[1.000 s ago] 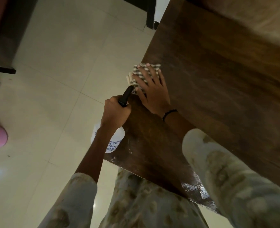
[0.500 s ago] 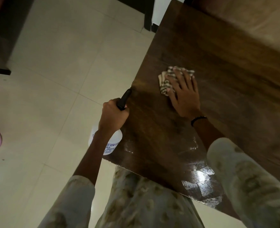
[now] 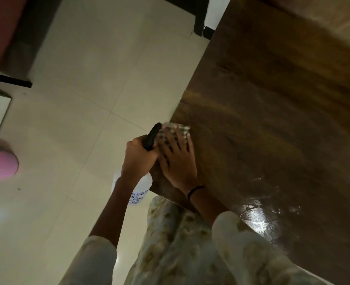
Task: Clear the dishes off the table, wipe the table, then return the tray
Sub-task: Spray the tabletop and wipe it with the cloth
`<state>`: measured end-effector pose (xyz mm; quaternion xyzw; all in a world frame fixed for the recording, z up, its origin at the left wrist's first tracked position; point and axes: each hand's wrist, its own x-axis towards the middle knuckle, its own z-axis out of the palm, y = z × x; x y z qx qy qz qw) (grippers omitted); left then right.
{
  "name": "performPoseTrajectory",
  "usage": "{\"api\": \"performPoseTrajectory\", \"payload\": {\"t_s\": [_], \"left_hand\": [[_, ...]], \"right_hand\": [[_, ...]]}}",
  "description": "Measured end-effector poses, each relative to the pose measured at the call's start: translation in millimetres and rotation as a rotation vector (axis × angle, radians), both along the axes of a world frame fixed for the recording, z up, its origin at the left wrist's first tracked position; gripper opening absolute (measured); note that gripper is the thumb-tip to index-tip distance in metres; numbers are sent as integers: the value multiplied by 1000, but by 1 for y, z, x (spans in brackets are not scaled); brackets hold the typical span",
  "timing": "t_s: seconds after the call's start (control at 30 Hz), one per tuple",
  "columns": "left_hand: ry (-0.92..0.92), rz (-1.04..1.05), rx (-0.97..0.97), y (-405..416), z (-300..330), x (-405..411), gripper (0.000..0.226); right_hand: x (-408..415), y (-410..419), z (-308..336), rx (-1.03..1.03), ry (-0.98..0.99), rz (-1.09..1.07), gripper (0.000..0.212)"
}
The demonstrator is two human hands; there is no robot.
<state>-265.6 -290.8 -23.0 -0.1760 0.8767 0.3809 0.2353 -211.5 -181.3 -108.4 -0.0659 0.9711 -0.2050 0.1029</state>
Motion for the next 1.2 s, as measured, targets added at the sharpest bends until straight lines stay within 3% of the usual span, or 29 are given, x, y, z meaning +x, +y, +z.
{"api": "performPoseTrajectory", "payload": {"t_s": [0.1,0.3,0.37,0.5,0.63,0.73,0.9,1.2], "left_hand": [[13,49,-20,-13,-2,17,13],[83,77,-18,-13,0,51,24],[96,84,-17,-7,1,60,22],[119,99,11,6,2,76,18],[142,117,40,12,4,90,12],[147,119,67,8,6,103,12],[104,144,105,-7,4,121,17],[142,139,131,-39,2,128,15]], "right_hand": [[46,-11,0,-45,5,170,46],[67,38,3,-69,78,472,46],[55,61,2,-29,103,413,45],[52,105,4,98,70,69,49],[104,118,6,133,14,-248,50],[160,99,7,136,-24,-366,50],[173,45,9,102,-36,-336,49],[104,-27,-1,58,11,106,49]]}}
